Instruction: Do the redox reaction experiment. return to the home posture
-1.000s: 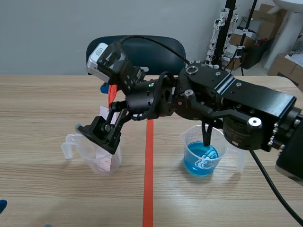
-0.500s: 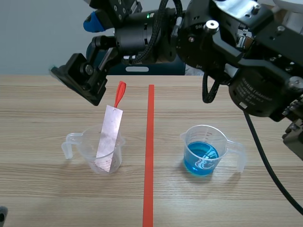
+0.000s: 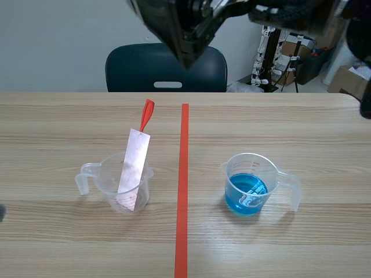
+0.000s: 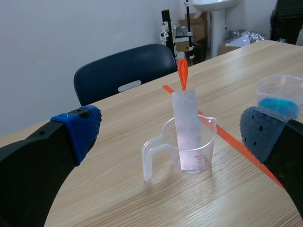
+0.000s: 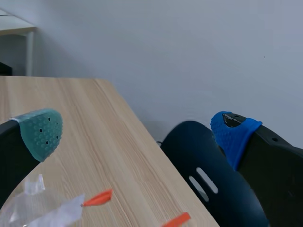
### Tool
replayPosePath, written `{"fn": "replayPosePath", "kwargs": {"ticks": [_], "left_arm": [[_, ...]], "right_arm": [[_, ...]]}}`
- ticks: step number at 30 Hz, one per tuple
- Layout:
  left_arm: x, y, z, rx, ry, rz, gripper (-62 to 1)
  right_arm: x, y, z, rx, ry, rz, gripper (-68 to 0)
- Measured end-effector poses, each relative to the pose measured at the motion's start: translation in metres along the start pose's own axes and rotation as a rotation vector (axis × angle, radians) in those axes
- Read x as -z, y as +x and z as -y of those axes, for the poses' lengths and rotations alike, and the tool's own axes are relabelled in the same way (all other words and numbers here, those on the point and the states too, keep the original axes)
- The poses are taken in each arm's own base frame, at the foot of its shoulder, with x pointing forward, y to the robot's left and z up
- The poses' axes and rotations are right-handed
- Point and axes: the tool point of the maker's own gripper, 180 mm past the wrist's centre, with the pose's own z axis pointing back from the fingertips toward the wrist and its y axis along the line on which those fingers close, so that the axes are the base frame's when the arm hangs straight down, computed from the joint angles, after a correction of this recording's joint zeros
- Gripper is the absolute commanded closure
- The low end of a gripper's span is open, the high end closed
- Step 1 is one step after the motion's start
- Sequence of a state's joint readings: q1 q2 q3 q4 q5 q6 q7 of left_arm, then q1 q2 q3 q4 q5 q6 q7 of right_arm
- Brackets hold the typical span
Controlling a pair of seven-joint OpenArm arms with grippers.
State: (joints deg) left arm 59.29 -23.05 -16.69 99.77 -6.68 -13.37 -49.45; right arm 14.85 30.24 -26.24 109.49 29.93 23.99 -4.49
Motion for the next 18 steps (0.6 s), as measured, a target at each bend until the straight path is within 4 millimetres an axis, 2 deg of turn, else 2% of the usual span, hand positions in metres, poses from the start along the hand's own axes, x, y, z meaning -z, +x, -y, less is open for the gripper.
{"fn": "replayPosePath", "kwargs": {"ticks": [9,14,18], "left_arm": [[0.005,0.024,0.009,0.039,-0.008,0.024,-61.9],[0.001,0.023,0.014,0.044,-0.035,-0.002,-61.9],[-0.005,0.021,0.016,0.038,-0.035,-0.025,-61.9]], "right_arm": [[-0.068,-0.04,0.03,0.039,-0.176,-0.119,-67.9],[-0.107,-0.063,0.042,0.059,-0.27,-0.218,-67.9],[-0.134,-0.068,0.043,0.073,-0.325,-0.219,-67.9]]}}
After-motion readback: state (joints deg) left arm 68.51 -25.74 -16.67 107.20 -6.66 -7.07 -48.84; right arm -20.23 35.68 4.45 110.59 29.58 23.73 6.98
